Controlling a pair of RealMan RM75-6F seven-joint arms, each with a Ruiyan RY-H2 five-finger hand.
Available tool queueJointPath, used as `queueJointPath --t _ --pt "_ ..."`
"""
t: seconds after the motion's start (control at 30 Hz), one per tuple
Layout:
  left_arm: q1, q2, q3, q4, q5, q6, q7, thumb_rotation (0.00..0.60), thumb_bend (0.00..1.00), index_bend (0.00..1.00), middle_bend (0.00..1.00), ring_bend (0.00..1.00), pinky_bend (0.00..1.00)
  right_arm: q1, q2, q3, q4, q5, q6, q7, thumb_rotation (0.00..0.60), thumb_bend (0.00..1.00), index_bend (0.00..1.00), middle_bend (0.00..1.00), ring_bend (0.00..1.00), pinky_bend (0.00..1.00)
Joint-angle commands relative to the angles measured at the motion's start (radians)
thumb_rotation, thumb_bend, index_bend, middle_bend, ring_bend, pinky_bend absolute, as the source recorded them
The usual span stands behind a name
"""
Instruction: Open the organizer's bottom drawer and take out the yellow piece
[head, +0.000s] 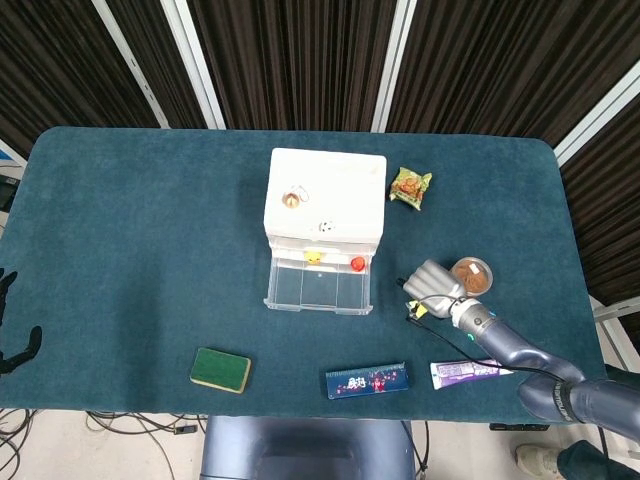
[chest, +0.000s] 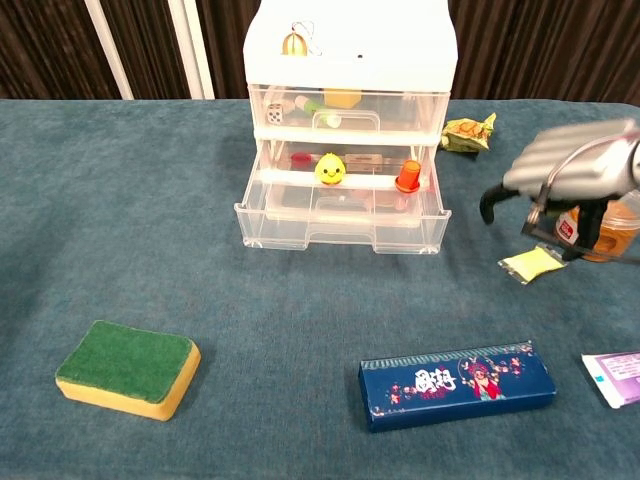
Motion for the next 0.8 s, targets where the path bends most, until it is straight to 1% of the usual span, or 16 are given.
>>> queueJointPath --t 0.03,0.1,0.2,0.3,0.4,0.47,0.5,0.57,0.63,0.7,0.8 --pt "0.0 -0.001 0.001 0.001 0.001 0.0 0.002 0.6 0.4 0.01 0.0 0.0 0.0 -0.027 0.073 0.034 -0.084 0.032 0.075 -0.015 0.6 0.15 0.27 0.88 0.94 0.88" --pt "-0.001 -0.001 0.001 0.001 0.002 0.0 0.003 0.6 0.4 0.01 0.0 0.0 0.0 -0.055 0.122 0.055 -0.148 0.066 0.133 -0.019 0.6 0.15 0.26 0.78 0.86 0.79" --pt "0.0 -0.002 0.0 0.0 0.0 0.0 0.002 0.6 0.4 0.01 0.0 0.0 0.0 -0.118 0.211 0.082 -0.266 0.124 0.248 -0.032 0.6 0.15 0.22 0.64 0.78 0.66" --pt "-0.001 -0.002 0.0 -0.001 0.0 -0.001 0.003 0.6 0.4 0.01 0.0 0.0 0.0 -0.195 0.293 0.095 -0.376 0.166 0.376 -0.042 0.6 0.15 0.18 0.46 0.6 0.52" --pt "-0.003 -0.003 -0.001 -0.004 0.004 0.002 0.008 0.6 0.4 0.01 0.0 0.0 0.0 -0.288 0.326 0.096 -0.432 0.16 0.537 -0.045 0.6 0.15 0.17 0.32 0.45 0.43" --pt "-0.003 -0.004 0.001 -0.006 0.013 0.006 0.01 0.6 0.4 0.01 0.0 0.0 0.0 -0.352 0.322 0.085 -0.434 0.136 0.644 -0.068 0.6 0.15 0.15 0.25 0.37 0.38" --pt "-0.002 -0.005 0.001 -0.006 0.018 0.009 0.008 0.6 0.4 0.01 0.0 0.0 0.0 -0.386 0.314 0.077 -0.433 0.129 0.696 -0.076 0.6 0.15 0.14 0.23 0.34 0.37" --pt "-0.001 -0.006 0.002 -0.004 0.024 0.014 0.01 0.6 0.4 0.01 0.0 0.0 0.0 -0.439 0.293 0.063 -0.432 0.117 0.766 -0.07 0.6 0.14 0.11 0.15 0.28 0.34" --pt "-0.001 -0.009 0.003 -0.002 0.029 0.018 0.015 0.6 0.4 0.01 0.0 0.0 0.0 -0.496 0.265 0.043 -0.428 0.098 0.828 -0.053 0.6 0.13 0.1 0.11 0.23 0.32" --pt "-0.001 -0.011 0.004 -0.002 0.031 0.021 0.017 0.6 0.4 0.01 0.0 0.0 0.0 -0.541 0.234 0.021 -0.408 0.058 0.88 -0.046 0.6 0.12 0.1 0.1 0.22 0.28" --pt "-0.001 -0.011 0.005 -0.001 0.041 0.026 0.021 0.6 0.4 0.01 0.0 0.0 0.0 -0.601 0.181 -0.016 -0.371 0.009 0.926 -0.03 0.6 0.12 0.1 0.1 0.22 0.26"
